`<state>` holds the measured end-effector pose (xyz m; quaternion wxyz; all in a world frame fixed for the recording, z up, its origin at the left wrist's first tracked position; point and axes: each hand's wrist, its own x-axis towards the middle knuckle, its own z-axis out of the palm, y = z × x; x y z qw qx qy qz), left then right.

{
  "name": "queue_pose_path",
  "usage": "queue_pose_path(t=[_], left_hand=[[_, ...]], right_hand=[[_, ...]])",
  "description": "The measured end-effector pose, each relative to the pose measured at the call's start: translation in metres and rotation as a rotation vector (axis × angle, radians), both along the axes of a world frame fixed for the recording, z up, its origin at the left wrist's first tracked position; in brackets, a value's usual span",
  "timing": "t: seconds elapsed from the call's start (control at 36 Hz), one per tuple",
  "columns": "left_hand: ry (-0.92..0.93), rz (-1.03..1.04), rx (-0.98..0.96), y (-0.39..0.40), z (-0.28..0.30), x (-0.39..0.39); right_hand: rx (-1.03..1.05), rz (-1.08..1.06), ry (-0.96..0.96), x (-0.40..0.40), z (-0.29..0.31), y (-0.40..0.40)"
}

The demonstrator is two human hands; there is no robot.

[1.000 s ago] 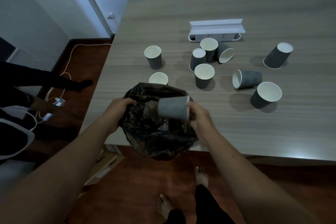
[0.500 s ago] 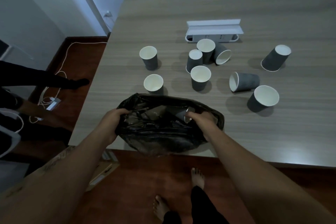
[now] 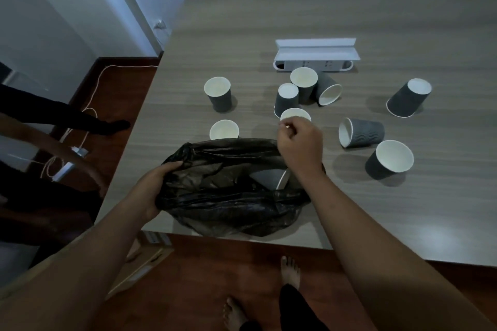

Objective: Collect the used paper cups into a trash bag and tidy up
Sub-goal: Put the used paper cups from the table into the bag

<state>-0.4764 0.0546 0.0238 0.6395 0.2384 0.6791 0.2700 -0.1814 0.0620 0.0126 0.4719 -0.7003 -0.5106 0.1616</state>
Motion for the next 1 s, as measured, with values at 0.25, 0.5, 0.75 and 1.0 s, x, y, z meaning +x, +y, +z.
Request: queue_pose_path(t=[0.25, 0.5, 0.75, 1.0], left_hand=[[0.078, 0.018, -0.028, 0.010, 0.023, -0.007], [0.108, -0.014, -0.046, 0.013, 0.016, 0.005], [0.143, -0.021, -0.041, 0.008, 0.003, 0.002], [0.083, 0.032, -0.025, 0.014, -0.001, 0.001]], right_hand=[[-0.393, 0.401, -0.085, -0.047, -0.032, 0.064], [-0.719, 0.384, -0.077, -0.103, -0.039, 0.095], [-0.714, 0.357, -0.262, -0.113, -0.050, 0.098], [-0.320, 0.205, 0.538, -0.058, -0.013, 0.054]])
